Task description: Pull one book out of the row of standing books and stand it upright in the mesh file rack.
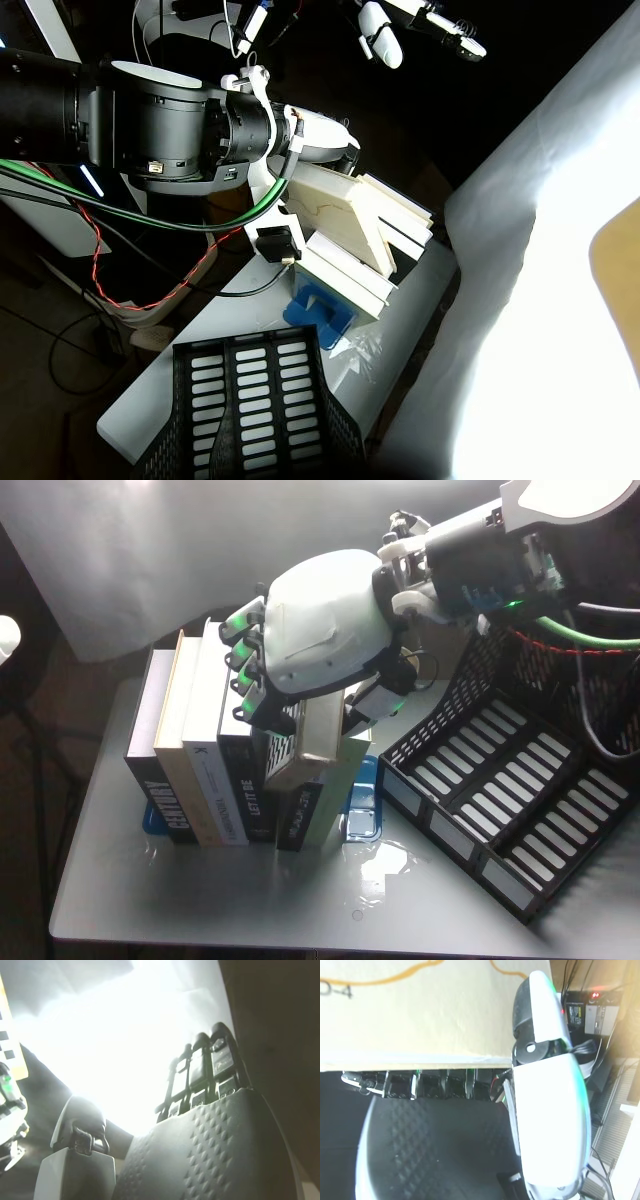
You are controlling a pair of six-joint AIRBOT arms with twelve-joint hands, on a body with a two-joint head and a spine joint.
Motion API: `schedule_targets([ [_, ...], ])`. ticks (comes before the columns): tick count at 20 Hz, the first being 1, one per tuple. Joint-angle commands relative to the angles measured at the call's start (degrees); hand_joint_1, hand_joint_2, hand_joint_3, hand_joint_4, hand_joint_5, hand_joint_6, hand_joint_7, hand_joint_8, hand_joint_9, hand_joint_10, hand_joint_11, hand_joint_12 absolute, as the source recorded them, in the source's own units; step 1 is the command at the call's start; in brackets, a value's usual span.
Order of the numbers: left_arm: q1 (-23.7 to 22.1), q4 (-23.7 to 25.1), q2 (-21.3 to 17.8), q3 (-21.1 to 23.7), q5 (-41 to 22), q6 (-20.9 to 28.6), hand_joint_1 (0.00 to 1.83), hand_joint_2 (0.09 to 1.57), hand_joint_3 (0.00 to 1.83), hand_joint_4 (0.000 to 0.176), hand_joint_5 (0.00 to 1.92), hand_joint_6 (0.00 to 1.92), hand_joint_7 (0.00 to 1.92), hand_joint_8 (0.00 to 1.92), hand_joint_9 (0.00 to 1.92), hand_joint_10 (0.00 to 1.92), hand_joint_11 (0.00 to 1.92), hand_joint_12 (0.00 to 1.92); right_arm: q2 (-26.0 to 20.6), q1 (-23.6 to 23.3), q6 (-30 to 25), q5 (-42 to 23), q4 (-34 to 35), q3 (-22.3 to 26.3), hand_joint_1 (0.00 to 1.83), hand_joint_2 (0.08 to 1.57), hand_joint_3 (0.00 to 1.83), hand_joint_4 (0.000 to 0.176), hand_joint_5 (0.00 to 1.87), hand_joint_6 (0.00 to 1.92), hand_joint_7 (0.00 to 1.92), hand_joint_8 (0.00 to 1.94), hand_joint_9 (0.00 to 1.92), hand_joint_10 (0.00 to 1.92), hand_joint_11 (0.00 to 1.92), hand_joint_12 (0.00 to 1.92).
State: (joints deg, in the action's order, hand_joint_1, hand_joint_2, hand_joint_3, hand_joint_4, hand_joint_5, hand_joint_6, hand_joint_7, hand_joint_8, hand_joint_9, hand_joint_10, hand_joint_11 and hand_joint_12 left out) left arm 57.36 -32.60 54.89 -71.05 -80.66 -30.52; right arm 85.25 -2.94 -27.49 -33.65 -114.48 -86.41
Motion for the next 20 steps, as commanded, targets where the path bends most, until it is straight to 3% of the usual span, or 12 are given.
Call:
schedule_targets([
  [1,-0.51,-0.91,-0.22,-0.52,-7.57,0.16,0.17,1.32,0.00,0.006,0.00,0.00,0.00,0.00,0.00,0.00,0.00,0.00,-0.86,-0.33,-0.43,1.67,1.14,-0.63,1.28,1.29,0.00,0.000,0.72,1.42,0.66,1.48,0.49,1.74,0.23,1.92],
  [4,-1.15,-0.50,-0.07,-0.65,-7.45,0.16,0.18,1.32,0.00,0.013,0.00,0.00,0.00,0.00,0.00,0.00,0.00,0.00,-1.38,-1.37,-2.26,1.69,1.72,-1.50,1.30,1.30,0.00,0.000,0.68,1.29,0.63,1.59,0.58,1.81,0.41,1.92],
  [5,-1.23,-0.42,-0.08,-0.63,-7.45,0.16,0.15,1.32,0.00,0.015,0.00,0.00,0.00,0.00,0.00,0.00,0.00,0.00,-1.76,-2.14,-2.65,1.67,2.12,-1.71,1.17,1.30,0.00,0.000,0.69,1.32,0.64,1.68,0.53,1.82,0.34,1.92],
  [6,-1.23,-0.38,-0.03,-0.65,-7.41,0.16,0.14,1.32,0.00,0.020,0.00,0.00,0.00,0.00,0.00,0.00,0.00,0.00,-2.07,-2.64,-2.66,1.68,2.31,-1.73,1.12,1.31,0.00,0.000,0.71,1.41,0.57,1.66,0.38,1.68,0.15,1.92],
  [8,-1.29,-0.25,0.08,-0.75,-7.29,0.16,0.15,1.32,0.00,0.010,0.00,0.00,0.00,0.00,0.00,0.00,0.00,0.00,-3.15,-3.92,-2.92,1.52,2.43,-1.29,1.12,1.31,0.00,0.000,0.72,1.50,0.54,1.56,0.33,1.47,0.04,1.92],
  [11,-1.28,-0.17,0.02,-0.74,-7.37,0.16,0.15,1.31,0.00,0.000,0.00,0.00,0.00,0.00,0.00,0.00,0.00,0.00,-3.59,-5.30,-4.82,0.20,2.52,-2.29,1.13,1.29,0.00,0.000,0.75,1.45,0.60,1.51,0.45,1.50,0.24,1.92],
  [13,-1.58,-0.01,0.02,-0.73,-7.31,0.16,0.16,1.31,0.00,0.000,0.00,0.00,0.00,0.00,0.00,0.00,0.00,0.00,-4.86,-6.61,-5.75,-0.34,3.02,-1.70,1.15,1.27,0.00,0.000,0.80,1.36,0.64,1.47,0.45,1.53,0.19,1.92],
  [14,-1.74,0.09,0.02,-0.72,-7.26,0.16,0.18,1.31,0.00,0.000,0.00,0.00,0.00,0.00,0.00,0.00,0.00,0.00,-5.92,-7.47,-5.37,-0.02,2.97,-0.58,1.15,1.25,0.00,0.000,0.83,1.27,0.67,1.50,0.54,1.62,0.38,1.92],
  [15,-1.75,0.12,0.01,-0.68,-7.26,0.16,0.18,1.31,0.00,0.000,0.00,0.00,0.00,0.00,0.00,0.00,0.00,0.00,-6.61,-8.17,-4.92,0.26,2.92,0.30,1.16,1.25,0.00,0.000,0.84,1.29,0.65,1.48,0.48,1.59,0.27,1.92],
  [17,-1.74,0.12,0.07,-0.71,-7.27,0.16,0.19,1.31,0.00,0.013,0.00,0.00,0.00,0.00,0.00,0.00,0.00,0.00,-7.75,-9.83,-4.66,0.61,2.79,1.02,1.17,1.24,0.00,0.000,0.82,1.17,0.74,1.54,0.68,1.73,0.48,1.92],
  [18,-1.76,0.18,0.08,-0.71,-7.27,0.16,0.16,1.30,0.00,0.016,0.00,0.00,0.00,0.00,0.00,0.00,0.00,0.00,-8.13,-10.36,-4.66,0.80,2.74,1.20,1.15,1.24,0.00,0.000,0.81,1.22,0.72,1.51,0.60,1.68,0.36,1.92],
  [20,-1.91,0.35,0.00,-0.67,-7.27,0.16,0.16,1.31,0.00,0.000,0.00,0.00,0.00,0.00,0.00,0.00,0.00,0.00,-9.17,-11.65,-4.65,1.28,2.62,1.83,1.16,1.23,0.00,0.000,0.83,1.19,0.74,1.49,0.59,1.68,0.29,1.92],
])
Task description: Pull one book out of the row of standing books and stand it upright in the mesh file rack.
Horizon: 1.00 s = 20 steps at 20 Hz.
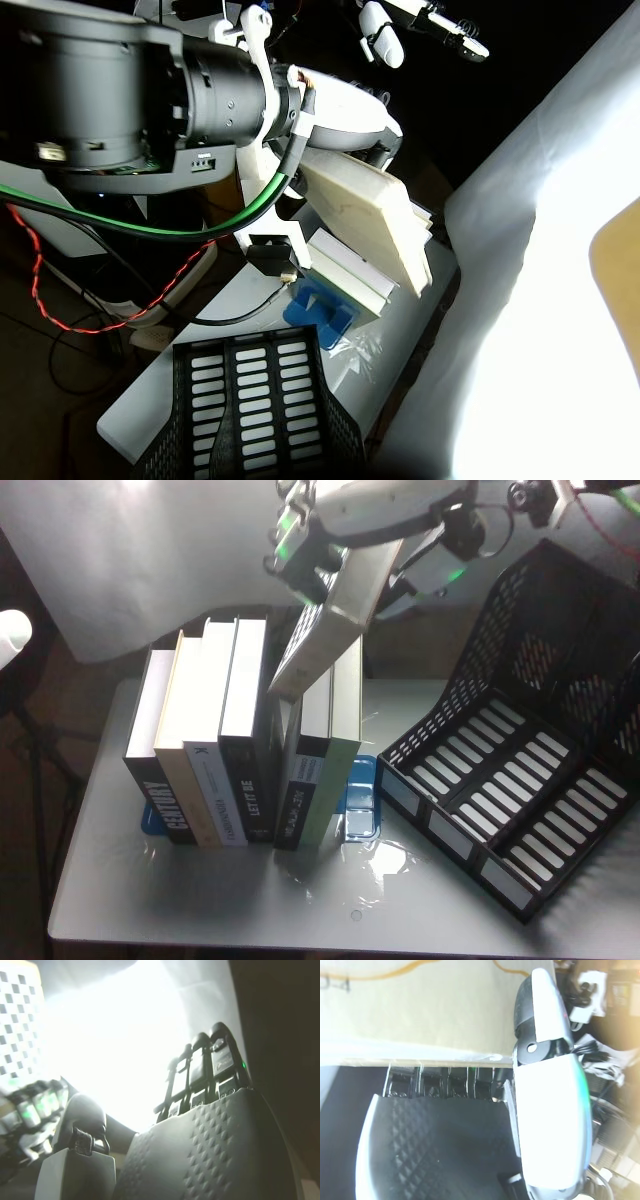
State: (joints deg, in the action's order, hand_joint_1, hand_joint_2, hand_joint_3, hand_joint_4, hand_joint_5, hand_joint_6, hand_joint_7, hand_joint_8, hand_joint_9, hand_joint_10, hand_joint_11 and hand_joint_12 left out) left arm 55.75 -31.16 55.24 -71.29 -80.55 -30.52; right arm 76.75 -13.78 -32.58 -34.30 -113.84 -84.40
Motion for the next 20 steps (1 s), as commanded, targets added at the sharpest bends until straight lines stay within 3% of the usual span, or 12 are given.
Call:
schedule_targets([
  [1,-0.42,-0.96,-0.36,-0.40,-7.35,0.16,0.16,1.31,0.00,0.000,0.00,0.00,0.00,0.00,0.00,0.00,0.00,0.00,-1.23,-1.30,0.45,2.20,1.94,0.21,1.15,1.23,0.00,0.018,0.81,1.28,0.73,1.41,0.49,1.56,0.08,1.92],
  [3,-0.80,-0.47,-0.35,-0.37,-7.18,0.16,0.20,1.31,0.00,0.000,0.00,0.00,0.00,0.00,0.00,0.00,0.00,0.00,-3.07,-3.09,0.46,2.88,1.66,1.40,1.14,1.25,0.00,0.033,0.75,1.37,0.75,1.39,0.49,1.45,0.00,1.92],
  [5,-1.05,-0.17,-0.36,-0.32,-6.87,0.16,0.19,1.31,0.00,0.017,0.00,0.00,0.00,0.00,0.00,0.00,0.00,0.00,-5.37,-5.56,0.47,3.91,0.65,2.88,1.15,1.24,0.00,0.016,0.73,1.36,0.81,1.35,0.62,1.45,0.08,1.92],
  [6,-1.13,-0.06,-0.30,-0.32,-6.70,0.16,0.18,1.31,0.00,0.003,0.00,0.00,0.00,0.00,0.00,0.00,0.00,0.00,-5.96,-6.01,0.47,4.11,0.52,3.23,1.14,1.25,0.00,0.017,0.70,1.39,0.78,1.39,0.56,1.45,0.02,1.92],
  [7,-1.15,-0.02,-0.21,-0.33,-6.55,0.16,0.20,1.32,0.00,0.000,0.00,0.00,0.00,0.00,0.00,0.00,0.00,0.00,-6.74,-6.69,0.56,4.49,0.45,3.65,1.15,1.23,0.00,0.008,0.74,1.33,0.82,1.35,0.66,1.44,0.27,1.92],
  [8,-1.14,-0.02,-0.15,-0.36,-6.52,0.16,0.21,1.31,0.00,0.000,0.00,0.00,0.00,0.00,0.00,0.00,0.00,0.00,-7.19,-7.11,0.70,4.73,0.44,3.92,1.17,1.21,0.00,0.000,0.76,1.27,0.87,1.31,0.73,1.42,0.28,1.92],
  [11,-1.13,0.03,0.05,-0.33,-6.48,0.16,0.21,1.31,0.00,0.000,0.00,0.00,0.00,0.00,0.00,0.00,0.00,0.00,-8.69,-8.44,1.44,5.97,0.44,4.82,1.18,1.20,0.00,0.000,0.78,1.22,0.88,1.32,0.68,1.50,0.21,1.92],
  [13,-1.09,0.10,0.06,-0.32,-6.30,0.16,0.21,1.32,0.00,0.000,0.00,0.00,0.00,0.00,0.00,0.00,0.00,0.00,-9.49,-8.83,1.60,6.53,0.45,5.11,1.19,1.21,0.00,0.000,0.75,1.21,0.86,1.40,0.84,1.66,0.59,1.92],
  [14,-1.10,0.15,0.04,-0.29,-6.23,0.16,0.21,1.32,0.00,0.005,0.00,0.00,0.00,0.00,0.00,0.00,0.00,0.00,-10.08,-9.14,1.66,6.89,0.38,5.39,1.18,1.22,0.00,0.000,0.75,1.25,0.84,1.39,0.77,1.57,0.42,1.92],
  [15,-1.09,0.15,0.03,-0.26,-6.21,0.16,0.20,1.32,0.00,0.012,0.00,0.00,0.00,0.00,0.00,0.00,0.00,0.00,-10.68,-9.42,1.66,7.26,-0.10,5.77,1.19,1.21,0.00,0.000,0.76,1.23,0.89,1.33,0.84,1.53,0.50,1.92],
  [17,-0.99,0.15,-0.01,-0.17,-6.07,0.16,0.21,1.33,0.00,0.011,0.00,0.00,0.00,0.00,0.00,0.00,0.00,0.00,-12.22,-10.21,1.58,8.32,-1.63,6.89,1.18,1.22,0.00,0.000,0.75,1.25,0.86,1.36,0.73,1.49,0.26,1.92],
  [20,-0.99,0.20,-0.03,-0.04,-5.80,0.16,0.23,1.31,0.00,0.004,0.00,0.00,0.00,0.00,0.00,0.00,0.00,0.00,-13.84,-11.05,-0.57,8.76,-4.49,7.72,1.19,1.22,0.00,0.000,0.77,1.20,0.84,1.44,0.77,1.62,0.39,1.92],
])
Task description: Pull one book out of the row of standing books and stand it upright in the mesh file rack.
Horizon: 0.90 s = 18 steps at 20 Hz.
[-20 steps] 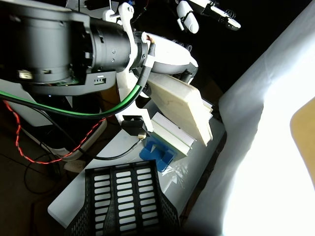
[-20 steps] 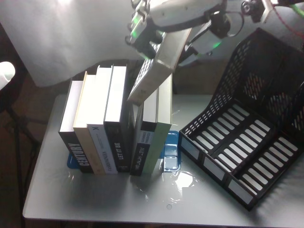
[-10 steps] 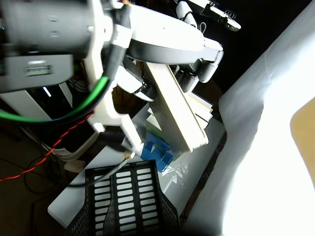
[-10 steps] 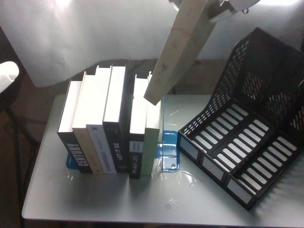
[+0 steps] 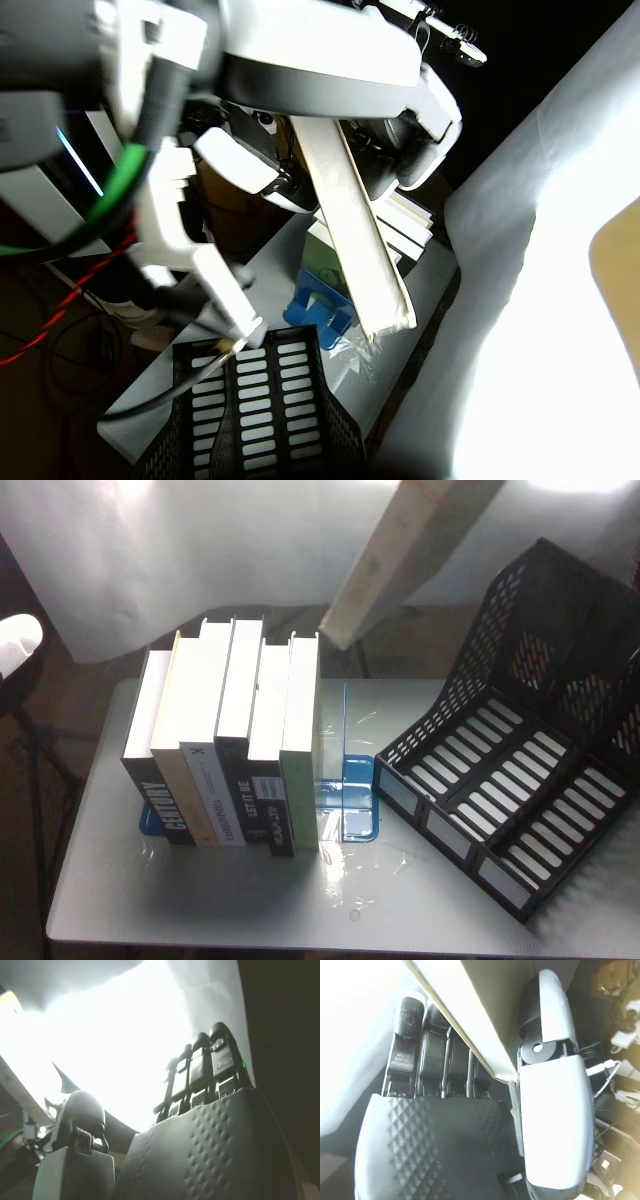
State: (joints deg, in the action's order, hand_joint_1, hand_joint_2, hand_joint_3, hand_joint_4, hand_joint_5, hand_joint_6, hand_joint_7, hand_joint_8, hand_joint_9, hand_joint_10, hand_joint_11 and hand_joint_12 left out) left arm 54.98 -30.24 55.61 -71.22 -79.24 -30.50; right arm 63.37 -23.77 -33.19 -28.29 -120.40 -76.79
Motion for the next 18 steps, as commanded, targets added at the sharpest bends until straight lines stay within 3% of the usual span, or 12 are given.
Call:
schedule_targets([
  [1,-0.24,-0.61,-0.41,-0.07,-7.05,0.13,0.23,1.31,0.00,0.005,0.00,0.00,0.00,0.00,0.00,0.00,0.00,0.00,-0.92,-1.06,0.04,2.98,1.91,0.46,1.17,1.23,0.00,0.000,0.79,1.19,0.77,1.50,0.63,1.67,0.24,1.92],
  [2,-0.24,-0.50,-0.45,-0.02,-6.98,0.13,0.21,1.31,0.00,0.023,0.00,0.00,0.00,0.00,0.00,0.00,0.00,0.00,-1.57,-1.15,0.04,3.23,1.73,0.93,1.18,1.22,0.00,0.000,0.80,1.19,0.81,1.42,0.63,1.60,0.17,1.92],
  [3,-0.23,-0.45,-0.46,0.03,-6.94,0.13,0.20,1.30,0.00,0.048,0.00,0.00,0.00,0.00,0.00,0.00,0.00,0.00,-2.20,-1.24,-0.66,3.40,0.70,1.38,1.18,1.21,0.00,0.000,0.80,1.17,0.84,1.41,0.71,1.61,0.33,1.92],
  [4,-0.23,-0.45,-0.47,0.04,-6.78,0.13,0.20,1.30,0.00,0.052,0.00,0.00,0.00,0.00,0.00,0.00,0.00,0.00,-3.00,-1.96,-3.06,3.47,-2.51,1.86,1.19,1.22,0.00,0.000,0.78,1.18,0.83,1.44,0.76,1.65,0.52,1.92],
  [5,-0.29,-0.44,-0.46,0.05,-6.64,0.13,0.20,1.30,0.00,0.035,0.00,0.00,0.00,0.00,0.00,0.00,0.00,0.00,-3.69,-2.84,-5.55,3.46,-5.33,2.17,1.20,1.22,0.00,0.000,0.76,1.18,0.83,1.47,0.85,1.71,0.69,1.92],
  [7,-0.37,-0.30,-0.47,0.20,-6.55,0.13,0.23,1.30,0.00,0.038,0.00,0.00,0.00,0.00,0.00,0.00,0.00,0.00,-5.01,-3.70,-7.85,3.55,-8.92,2.88,1.17,1.23,0.00,0.000,0.74,1.27,0.81,1.43,0.66,1.50,0.30,1.92],
  [8,-0.39,-0.24,-0.47,0.23,-6.46,0.13,0.25,1.32,0.00,0.027,0.00,0.00,0.00,0.00,0.00,0.00,0.00,0.00,-5.36,-3.70,-7.85,3.73,-9.52,3.13,1.30,1.25,0.01,0.000,0.69,1.32,0.76,1.42,0.66,1.61,0.34,1.92],
  [10,-0.50,-0.06,-0.47,0.33,-6.19,0.13,0.25,1.33,0.01,0.035,0.00,0.00,0.00,0.00,0.00,0.00,0.00,0.00,-6.62,-4.37,-10.28,4.13,-12.38,4.12,1.15,1.26,0.00,0.000,0.75,1.30,0.70,1.53,0.50,1.57,0.18,1.92],
  [11,-0.56,-0.01,-0.50,0.43,-6.07,0.13,0.25,1.33,0.01,0.035,0.00,0.00,0.00,0.00,0.00,0.00,0.00,0.00,-7.34,-4.85,-11.72,4.17,-14.15,4.55,1.18,1.26,0.00,0.000,0.77,1.19,0.72,1.61,0.55,1.77,0.32,1.92],
  [13,-0.65,0.02,-0.61,0.63,-5.86,0.13,0.21,1.32,0.00,0.046,0.00,0.00,0.00,0.00,0.00,0.00,0.00,0.00,-8.42,-5.16,-14.80,4.16,-17.95,5.05,1.18,1.24,0.00,0.000,0.78,1.18,0.76,1.53,0.62,1.68,0.32,1.92],
  [14,-0.63,0.02,-0.66,0.72,-5.86,0.13,0.18,1.32,0.00,0.047,0.00,0.00,0.00,0.00,0.00,0.00,0.00,0.00,-8.73,-5.16,-15.43,4.17,-18.51,5.02,1.15,1.25,0.00,0.000,0.78,1.26,0.71,1.51,0.51,1.63,0.18,1.92],
  [18,-0.67,0.30,-0.75,1.11,-5.37,0.13,0.19,1.35,0.01,0.018,0.00,0.00,0.00,0.00,0.00,0.00,0.00,0.00,-9.28,-4.89,-17.67,4.25,-21.18,5.21,1.15,1.25,0.00,0.000,0.81,1.30,0.67,1.48,0.42,1.51,0.02,1.92],
])
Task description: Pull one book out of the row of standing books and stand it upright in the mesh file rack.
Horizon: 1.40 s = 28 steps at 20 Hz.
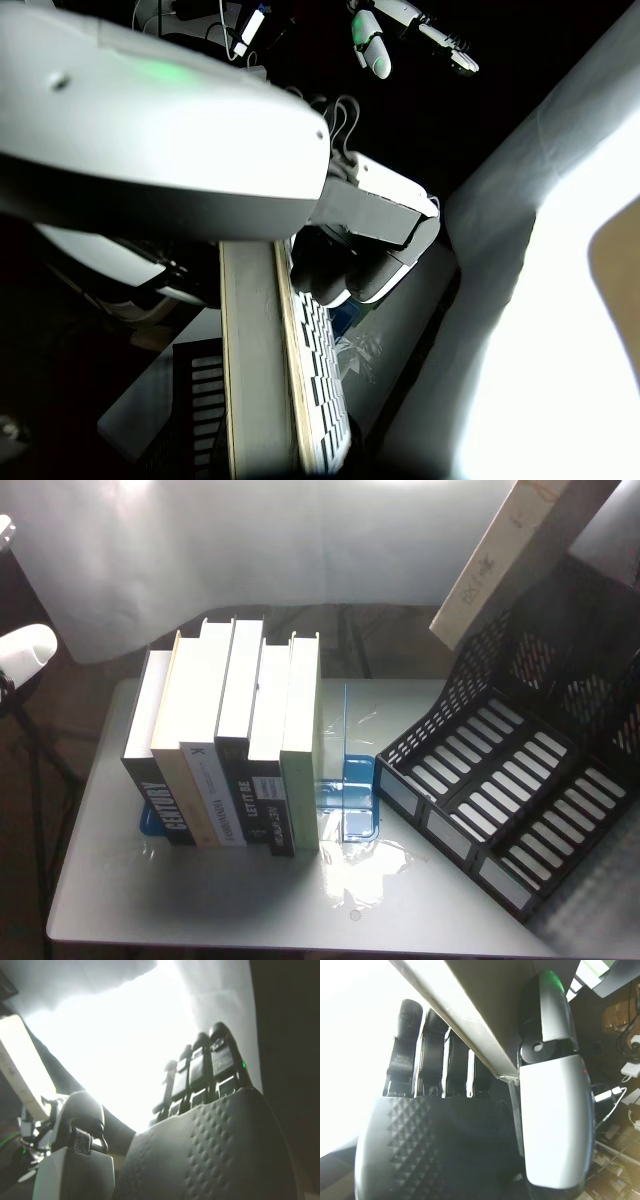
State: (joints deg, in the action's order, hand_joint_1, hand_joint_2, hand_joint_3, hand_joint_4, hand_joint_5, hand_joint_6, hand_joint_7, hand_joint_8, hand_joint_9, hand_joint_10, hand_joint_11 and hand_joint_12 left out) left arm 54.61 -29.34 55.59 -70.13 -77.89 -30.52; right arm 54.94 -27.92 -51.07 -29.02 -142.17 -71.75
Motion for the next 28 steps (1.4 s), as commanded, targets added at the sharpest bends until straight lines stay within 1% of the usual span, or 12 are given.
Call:
schedule_targets([
  [1,-0.38,-0.49,-0.71,0.04,-6.49,0.16,0.20,1.35,0.01,0.001,0.00,0.00,0.00,0.00,0.00,0.00,0.00,0.00,-0.82,-0.42,-0.04,4.98,-0.01,0.17,1.15,1.25,0.00,0.000,0.81,1.29,0.66,1.50,0.39,1.52,0.00,1.92],
  [3,-0.66,-0.20,-0.54,0.04,-5.94,0.16,0.23,1.38,0.02,0.000,0.00,0.00,0.00,0.00,0.00,0.00,0.00,0.00,-0.40,1.12,-0.25,5.03,-0.19,-0.22,1.14,1.27,0.01,0.000,0.80,1.34,0.59,1.56,0.29,1.55,0.00,1.92],
  [4,-0.67,-0.11,-0.54,0.08,-5.87,0.16,0.24,1.37,0.01,0.000,0.00,0.00,0.00,0.00,0.00,0.00,0.00,0.00,-0.19,1.63,-0.25,5.15,-0.18,-0.34,1.28,1.27,0.02,0.000,0.73,1.31,0.66,1.51,0.52,1.70,0.27,1.92],
  [5,-0.65,-0.01,-0.59,0.19,-5.87,0.16,0.22,1.37,0.01,0.013,0.00,0.00,0.00,0.00,0.00,0.00,0.00,0.00,0.10,2.43,-0.25,5.32,-0.18,-0.40,1.32,1.25,0.01,0.000,0.71,1.31,0.73,1.41,0.62,1.67,0.38,1.92],
  [9,-0.60,0.19,-0.46,0.41,-5.82,0.16,0.31,1.39,0.01,0.000,0.00,0.00,0.00,0.00,0.00,0.00,0.00,0.00,1.22,5.93,-0.24,6.25,-0.13,-0.67,1.34,1.24,0.00,0.000,0.66,1.39,0.81,1.26,0.69,1.61,0.46,1.90],
  [10,-0.44,0.18,-0.47,0.57,-6.18,0.16,0.34,1.40,0.01,0.000,0.00,0.00,0.00,0.00,0.00,0.00,0.00,0.00,1.75,6.96,-0.24,6.93,0.09,-0.92,1.34,1.23,0.00,0.000,0.65,1.38,0.79,1.27,0.74,1.59,0.58,1.86],
  [15,-0.01,0.98,-0.53,1.02,-7.08,0.16,0.35,1.40,0.01,0.000,0.00,0.00,0.00,0.00,0.00,0.00,0.00,0.00,4.00,11.40,4.97,7.59,6.12,-1.81,1.35,1.21,0.00,0.000,0.74,1.37,0.85,1.16,0.72,1.50,0.46,1.77],
  [17,0.06,1.18,-0.38,1.04,-7.15,0.16,0.33,1.41,0.01,0.000,0.00,0.00,0.00,0.00,0.00,0.00,0.00,0.00,4.21,12.53,5.98,7.88,6.28,-1.43,1.35,1.20,0.00,0.000,0.77,1.16,0.85,1.26,0.72,1.58,0.56,1.92],
  [19,0.17,1.47,-0.18,1.04,-7.43,0.16,0.36,1.41,0.01,0.000,0.00,0.00,0.00,0.00,0.00,0.00,0.00,0.00,4.95,13.98,7.55,8.46,7.36,-1.64,1.35,1.20,0.00,0.000,0.74,1.19,0.84,1.26,0.77,1.54,0.65,1.82],
  [22,0.22,2.12,0.01,1.02,-7.61,0.16,0.33,1.42,0.01,0.000,0.00,0.00,0.00,0.00,0.00,0.00,0.00,0.00,5.61,15.36,10.49,8.87,10.92,-2.07,1.35,1.21,0.00,0.000,0.78,1.12,0.80,1.31,0.73,1.61,0.63,1.85],
  [25,0.20,3.08,0.28,0.93,-7.89,0.16,0.30,1.42,0.00,0.000,0.00,0.00,0.00,0.00,0.00,0.00,0.00,0.00,5.85,16.24,11.33,8.88,12.23,-2.02,1.32,1.27,0.01,0.000,0.66,1.38,0.70,1.43,0.64,1.69,0.51,1.87],
  [28,0.20,3.62,0.56,0.91,-8.61,0.16,0.33,1.42,0.00,0.000,0.00,0.00,0.00,0.00,0.00,0.00,0.00,0.00,6.05,17.02,11.39,8.54,13.46,-2.11,1.32,1.28,0.00,0.000,0.65,1.44,0.65,1.47,0.64,1.69,0.55,1.89],
])
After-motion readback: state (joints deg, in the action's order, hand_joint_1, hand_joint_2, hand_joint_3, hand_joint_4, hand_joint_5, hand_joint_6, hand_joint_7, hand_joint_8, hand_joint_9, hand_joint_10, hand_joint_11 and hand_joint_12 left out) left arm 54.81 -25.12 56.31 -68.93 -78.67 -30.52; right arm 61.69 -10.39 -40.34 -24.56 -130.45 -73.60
